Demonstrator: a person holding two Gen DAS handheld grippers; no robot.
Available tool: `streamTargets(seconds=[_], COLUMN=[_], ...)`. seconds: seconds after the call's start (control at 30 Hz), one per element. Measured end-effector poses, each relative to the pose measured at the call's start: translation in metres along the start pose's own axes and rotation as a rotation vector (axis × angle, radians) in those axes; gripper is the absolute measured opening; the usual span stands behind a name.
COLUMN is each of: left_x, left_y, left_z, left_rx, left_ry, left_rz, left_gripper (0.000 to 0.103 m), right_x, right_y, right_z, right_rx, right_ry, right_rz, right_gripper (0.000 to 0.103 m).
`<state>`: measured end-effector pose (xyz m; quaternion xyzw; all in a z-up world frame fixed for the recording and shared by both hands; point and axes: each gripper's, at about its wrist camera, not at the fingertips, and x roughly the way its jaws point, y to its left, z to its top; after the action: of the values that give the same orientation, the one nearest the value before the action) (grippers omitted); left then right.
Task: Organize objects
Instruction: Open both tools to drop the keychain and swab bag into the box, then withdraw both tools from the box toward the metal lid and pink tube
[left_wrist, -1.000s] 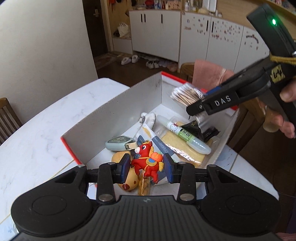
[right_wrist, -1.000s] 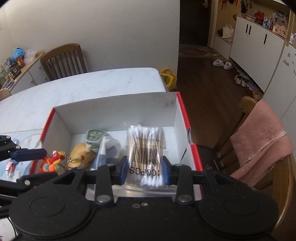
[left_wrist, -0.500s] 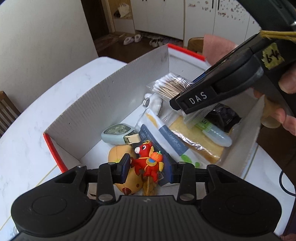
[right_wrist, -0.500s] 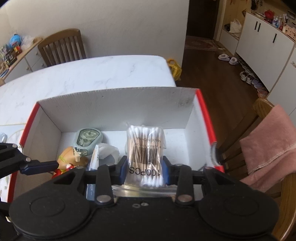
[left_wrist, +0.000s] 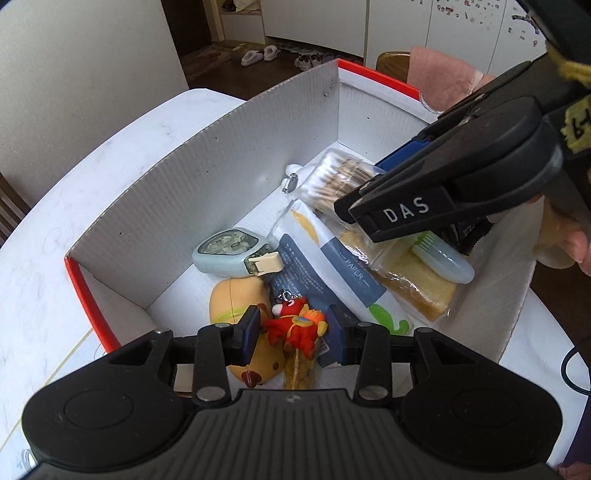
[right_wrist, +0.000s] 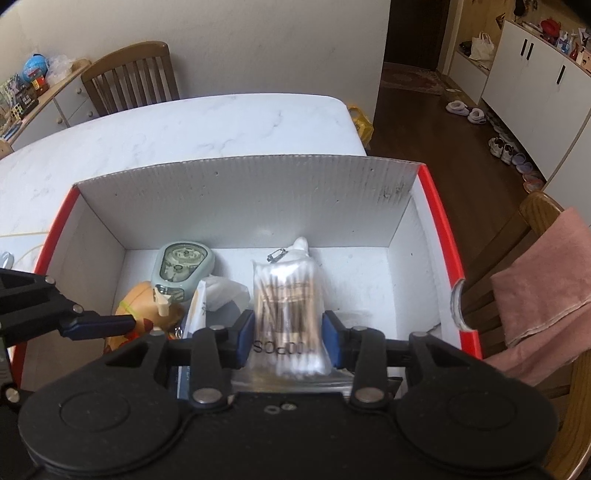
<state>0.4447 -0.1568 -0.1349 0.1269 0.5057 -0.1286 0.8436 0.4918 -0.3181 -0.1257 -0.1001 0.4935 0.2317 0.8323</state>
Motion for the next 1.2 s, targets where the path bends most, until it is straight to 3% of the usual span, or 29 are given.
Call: streamTargets(seconds=[0.1,0.17,0.23,0.3,0.43,0.7,0.97,1.07,1.2], left_x=[0.001,0.000,-0.001,-0.001,-0.009,-0.041,-0.074,-0.087,-0.105], left_y=[-0.003,-0.004,-0.003,-0.001,0.002,0.006,0.018,0.024,0.032], left_z=[0.000,0.000,-0.001,-0.003,-0.007,-0.018,-0.035,-0.044,-0.056], left_rx=[0.018,0.015,-0.003,-0.026,-0.059,-0.107,-0.181,-0.196,-0.219], left_ry=[0.003,0.001,-0.005,-0.004,-0.031,-0.121,-0.202,-0.232,-0.260], left_rz=[0.005,-0.008,-0.029,-0.046,-0.062,-0.071,-0.066,-0.070,-0.078], left_gripper=[0.041,0.053,0.057,0.057,0.057,0.057,0.057,0.064,0.065], right_x=[-0.005,-0.008,-0.013,-0.018,-0.029,-0.058,-0.088,-0.099,-0.113], right_y=[-0.002,-0.004,-0.006,-0.007,-0.009,-0.006,0.012,0.021,0.034], right_z=[-0.001,-0.002,-0.004,-0.007,-0.012,-0.023,-0.034,-0.040,-0.046], right_rx=[0.009,0.018,0.024,0.025,0.035,0.045,0.016,0.006,0.006], right_ry=[-0.006,-0.008,-0.012,-0.020,-0.047,-0.101,-0.141,-0.158,-0.179], right_rz=[0.006,0.012,0.020,0.023,0.038,0.067,0.077,0.079,0.079], right_gripper=[0.043,0.043,0.045,0.047,0.063,0.065,0.075,0.080,0.083])
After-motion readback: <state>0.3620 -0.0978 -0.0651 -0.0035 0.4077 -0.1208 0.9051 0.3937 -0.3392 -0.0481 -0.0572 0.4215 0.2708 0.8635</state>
